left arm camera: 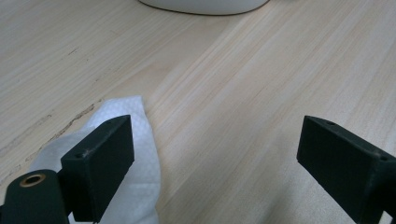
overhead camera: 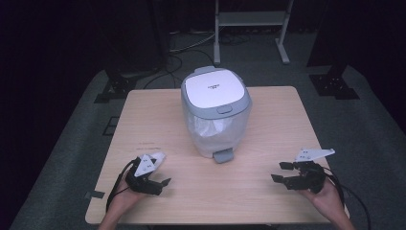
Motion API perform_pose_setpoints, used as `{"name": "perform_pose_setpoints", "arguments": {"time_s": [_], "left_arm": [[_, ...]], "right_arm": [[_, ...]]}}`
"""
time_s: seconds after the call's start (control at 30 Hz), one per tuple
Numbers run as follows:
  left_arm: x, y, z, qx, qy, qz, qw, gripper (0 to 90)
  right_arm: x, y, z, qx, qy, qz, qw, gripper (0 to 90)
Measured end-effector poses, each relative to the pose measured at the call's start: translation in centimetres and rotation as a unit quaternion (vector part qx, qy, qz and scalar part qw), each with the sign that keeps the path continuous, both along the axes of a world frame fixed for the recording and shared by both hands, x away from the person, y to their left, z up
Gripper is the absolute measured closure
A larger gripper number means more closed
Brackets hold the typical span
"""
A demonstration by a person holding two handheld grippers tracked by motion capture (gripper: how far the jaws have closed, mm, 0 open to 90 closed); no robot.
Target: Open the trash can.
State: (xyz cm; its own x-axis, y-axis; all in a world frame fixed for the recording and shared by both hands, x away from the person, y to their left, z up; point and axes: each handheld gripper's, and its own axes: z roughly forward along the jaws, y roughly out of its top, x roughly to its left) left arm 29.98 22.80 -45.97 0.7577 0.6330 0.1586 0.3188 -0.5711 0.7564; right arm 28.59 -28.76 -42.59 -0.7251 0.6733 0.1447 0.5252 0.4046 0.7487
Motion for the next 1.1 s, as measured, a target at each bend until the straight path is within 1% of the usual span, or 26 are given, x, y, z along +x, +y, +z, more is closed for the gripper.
{"name": "perform_pose_setpoints", "arguments": {"time_s": [0.03, 0.07, 0.13, 0.17, 0.2, 0.27, 0.33, 0.37, 0.43, 0.53, 0.67, 0.97, 1.1], "left_arm": [[0.0, 0.0, 0.0, 0.000, 0.000, 0.000, 1.0000, 9.9], [0.0, 0.0, 0.0, -0.001, -0.001, 0.001, 1.0000, 9.9], [-0.1, 0.0, 0.0, -0.002, -0.001, 0.002, 1.0000, 9.9], [-0.1, 0.0, 0.0, 0.001, -0.002, 0.000, 1.0000, 9.9], [0.0, 0.0, 0.0, 0.002, -0.001, 0.000, 1.0000, 9.9], [0.0, -0.1, 0.0, 0.002, -0.001, -0.001, 1.0000, 9.9], [-0.1, -0.1, 0.0, 0.003, 0.000, -0.001, 1.0000, 9.9], [-0.1, -0.1, 0.0, 0.003, 0.000, -0.001, 1.0000, 9.9], [0.0, -0.2, 0.0, 0.003, 0.000, -0.001, 1.0000, 9.9], [-0.1, -0.2, 0.0, 0.005, 0.001, -0.001, 1.0000, 9.9], [-0.1, -0.2, 0.0, 0.003, 0.000, -0.002, 1.0000, 9.9], [0.0, -0.4, 0.0, 0.004, -0.003, -0.003, 1.0000, 9.9], [-0.1, -0.3, -0.1, 0.005, -0.001, -0.002, 1.0000, 9.9]], "right_arm": [[0.0, 0.0, 0.0, 0.000, 0.000, 0.000, 1.0000, 36.4], [0.3, 0.2, 0.8, 0.000, -0.004, 0.003, 1.0000, 36.8], [0.3, 0.3, 1.1, 0.000, -0.005, 0.005, 1.0000, 36.9], [0.5, 0.4, 1.5, -0.003, -0.008, 0.008, 0.9999, 36.9], [0.7, 0.8, 2.1, -0.008, -0.010, 0.012, 0.9998, 36.9], [0.8, 0.9, 2.4, -0.009, -0.010, 0.014, 0.9998, 36.8], [1.2, 1.6, 3.4, -0.015, -0.013, 0.024, 0.9995, 36.9], [1.2, 1.6, 3.4, -0.015, -0.013, 0.024, 0.9995, 36.9], [1.4, 1.9, 4.2, -0.019, -0.017, 0.030, 0.9992, 36.8], [1.7, 2.2, 5.2, -0.016, -0.018, 0.037, 0.9990, 37.0], [1.9, 2.5, 6.3, -0.017, -0.020, 0.042, 0.9988, 37.4], [2.3, 3.3, 8.7, -0.029, -0.021, 0.055, 0.9979, 37.7], [2.5, 3.6, 10.0, -0.029, -0.026, 0.062, 0.9973, 37.7]]}}
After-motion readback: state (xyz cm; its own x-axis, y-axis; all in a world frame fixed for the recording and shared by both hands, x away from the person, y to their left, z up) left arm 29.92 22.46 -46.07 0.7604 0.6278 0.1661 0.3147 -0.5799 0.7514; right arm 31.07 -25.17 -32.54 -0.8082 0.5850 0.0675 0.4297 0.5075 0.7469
